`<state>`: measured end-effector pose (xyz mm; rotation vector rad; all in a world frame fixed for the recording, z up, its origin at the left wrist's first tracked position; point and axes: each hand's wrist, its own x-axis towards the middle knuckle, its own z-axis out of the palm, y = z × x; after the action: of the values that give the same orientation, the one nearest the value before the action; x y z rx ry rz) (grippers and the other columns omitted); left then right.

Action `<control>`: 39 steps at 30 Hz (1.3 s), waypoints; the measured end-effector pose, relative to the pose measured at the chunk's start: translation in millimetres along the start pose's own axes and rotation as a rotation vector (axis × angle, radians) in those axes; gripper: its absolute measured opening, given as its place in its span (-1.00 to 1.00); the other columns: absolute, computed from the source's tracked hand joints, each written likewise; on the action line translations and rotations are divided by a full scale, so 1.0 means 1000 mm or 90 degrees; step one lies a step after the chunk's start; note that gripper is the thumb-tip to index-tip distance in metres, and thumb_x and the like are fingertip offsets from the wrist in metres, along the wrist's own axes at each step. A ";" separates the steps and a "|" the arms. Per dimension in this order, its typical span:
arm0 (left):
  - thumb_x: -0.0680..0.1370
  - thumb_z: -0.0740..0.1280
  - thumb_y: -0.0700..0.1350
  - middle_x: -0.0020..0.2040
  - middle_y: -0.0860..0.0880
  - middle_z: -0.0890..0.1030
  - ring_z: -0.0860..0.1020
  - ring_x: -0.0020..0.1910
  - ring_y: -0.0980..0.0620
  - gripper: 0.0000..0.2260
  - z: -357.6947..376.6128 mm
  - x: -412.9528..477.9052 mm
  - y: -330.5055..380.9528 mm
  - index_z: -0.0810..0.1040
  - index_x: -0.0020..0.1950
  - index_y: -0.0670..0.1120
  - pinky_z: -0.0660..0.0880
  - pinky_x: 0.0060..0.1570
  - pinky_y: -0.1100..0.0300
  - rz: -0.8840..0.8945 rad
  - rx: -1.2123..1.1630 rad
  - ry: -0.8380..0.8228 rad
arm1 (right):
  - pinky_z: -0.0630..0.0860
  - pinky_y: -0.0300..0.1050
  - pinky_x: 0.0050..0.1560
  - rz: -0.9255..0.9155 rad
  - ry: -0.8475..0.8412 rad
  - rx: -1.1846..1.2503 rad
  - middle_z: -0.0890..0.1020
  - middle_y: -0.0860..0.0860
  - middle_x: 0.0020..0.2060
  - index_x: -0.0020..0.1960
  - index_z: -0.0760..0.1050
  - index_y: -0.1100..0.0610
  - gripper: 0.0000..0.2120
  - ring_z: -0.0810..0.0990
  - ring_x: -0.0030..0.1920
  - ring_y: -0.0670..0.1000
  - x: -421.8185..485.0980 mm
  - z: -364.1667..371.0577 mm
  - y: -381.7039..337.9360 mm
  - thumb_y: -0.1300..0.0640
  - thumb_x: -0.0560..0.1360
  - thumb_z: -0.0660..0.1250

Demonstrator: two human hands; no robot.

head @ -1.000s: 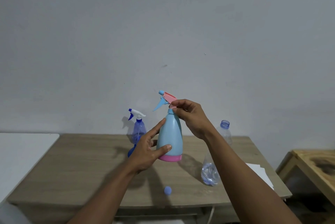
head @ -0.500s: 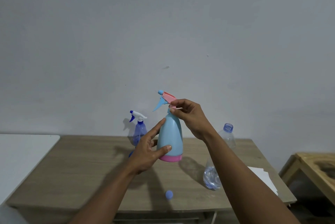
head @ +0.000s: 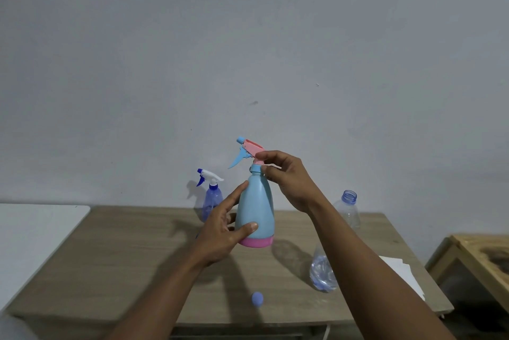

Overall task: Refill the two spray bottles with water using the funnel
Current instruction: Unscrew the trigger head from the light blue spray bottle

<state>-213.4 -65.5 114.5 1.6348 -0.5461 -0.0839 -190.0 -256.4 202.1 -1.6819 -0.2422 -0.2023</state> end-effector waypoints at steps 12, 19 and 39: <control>0.44 0.55 -0.15 0.37 0.11 0.43 0.58 0.20 0.06 -0.26 -0.003 0.005 -0.016 0.30 0.47 0.33 0.62 0.11 -0.07 0.014 0.000 0.024 | 0.53 -0.24 -0.05 -0.034 0.084 0.038 0.68 0.11 0.09 0.15 0.61 0.21 -0.80 0.68 -0.05 -0.08 0.014 -0.002 -0.005 0.32 0.53 0.39; 0.43 0.52 -0.08 0.46 0.18 0.36 0.44 0.40 0.02 -0.29 -0.013 -0.011 -0.067 0.29 0.46 0.30 0.52 0.28 -0.10 0.018 0.091 0.073 | 0.50 -0.26 -0.10 -0.126 0.286 0.066 0.68 -0.01 -0.05 0.12 0.60 0.13 -0.81 0.62 -0.17 -0.12 0.041 -0.024 -0.021 0.30 0.53 0.38; 0.49 0.33 0.10 0.46 -0.15 0.28 0.27 0.36 0.16 -0.40 -0.026 -0.056 -0.225 0.26 0.48 -0.01 0.28 0.17 0.56 0.022 0.370 0.107 | 0.47 -0.10 -0.19 0.274 0.087 -0.221 0.61 0.14 -0.17 0.05 0.47 0.18 -0.95 0.51 -0.24 -0.03 -0.031 -0.023 0.258 0.28 0.60 0.30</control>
<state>-186.5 -10.6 -110.4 2.1697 -0.4948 0.2595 -148.8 -310.3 -50.0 -2.0086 0.2741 -0.0355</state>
